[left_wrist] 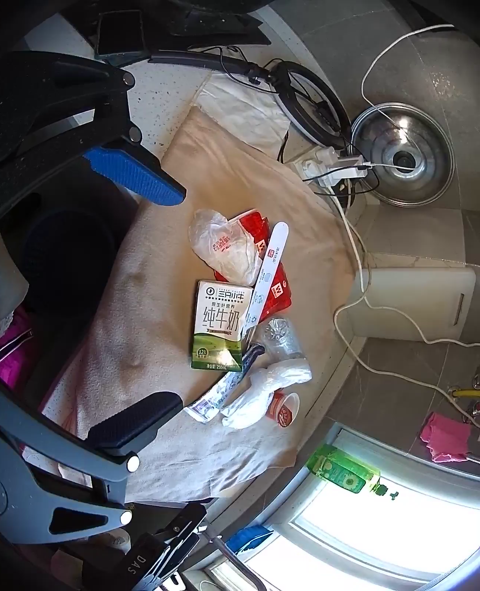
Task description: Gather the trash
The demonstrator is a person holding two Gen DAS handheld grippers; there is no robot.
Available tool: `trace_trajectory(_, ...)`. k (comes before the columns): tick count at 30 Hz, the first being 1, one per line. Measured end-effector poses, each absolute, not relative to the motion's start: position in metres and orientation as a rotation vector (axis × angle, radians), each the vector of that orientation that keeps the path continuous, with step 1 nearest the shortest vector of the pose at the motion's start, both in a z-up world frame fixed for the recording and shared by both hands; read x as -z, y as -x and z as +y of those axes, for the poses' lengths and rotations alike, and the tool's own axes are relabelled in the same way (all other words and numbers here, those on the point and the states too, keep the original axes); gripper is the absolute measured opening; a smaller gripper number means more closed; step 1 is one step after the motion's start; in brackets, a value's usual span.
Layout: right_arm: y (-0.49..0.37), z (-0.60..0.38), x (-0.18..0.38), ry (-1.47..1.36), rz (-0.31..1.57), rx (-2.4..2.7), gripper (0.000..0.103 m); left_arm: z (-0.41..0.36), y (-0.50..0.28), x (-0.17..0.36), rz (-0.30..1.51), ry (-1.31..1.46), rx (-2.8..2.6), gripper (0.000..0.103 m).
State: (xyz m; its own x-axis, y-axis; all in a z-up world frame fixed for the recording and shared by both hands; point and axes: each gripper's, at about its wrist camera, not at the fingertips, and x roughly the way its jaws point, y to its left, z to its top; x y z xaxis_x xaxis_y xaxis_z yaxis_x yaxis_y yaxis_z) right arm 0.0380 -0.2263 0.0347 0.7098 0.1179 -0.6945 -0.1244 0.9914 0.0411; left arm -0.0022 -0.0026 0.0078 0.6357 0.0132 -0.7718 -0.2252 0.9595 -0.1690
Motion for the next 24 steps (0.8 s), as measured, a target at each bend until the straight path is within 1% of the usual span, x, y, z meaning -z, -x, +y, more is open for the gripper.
trace_trajectory(24, -0.0398, -0.2276, -0.0338, -0.036, 0.790, -0.162, 0.103, -0.0038, 0.0019, -0.0124, 0.864, 0.257, -0.136, 0.103)
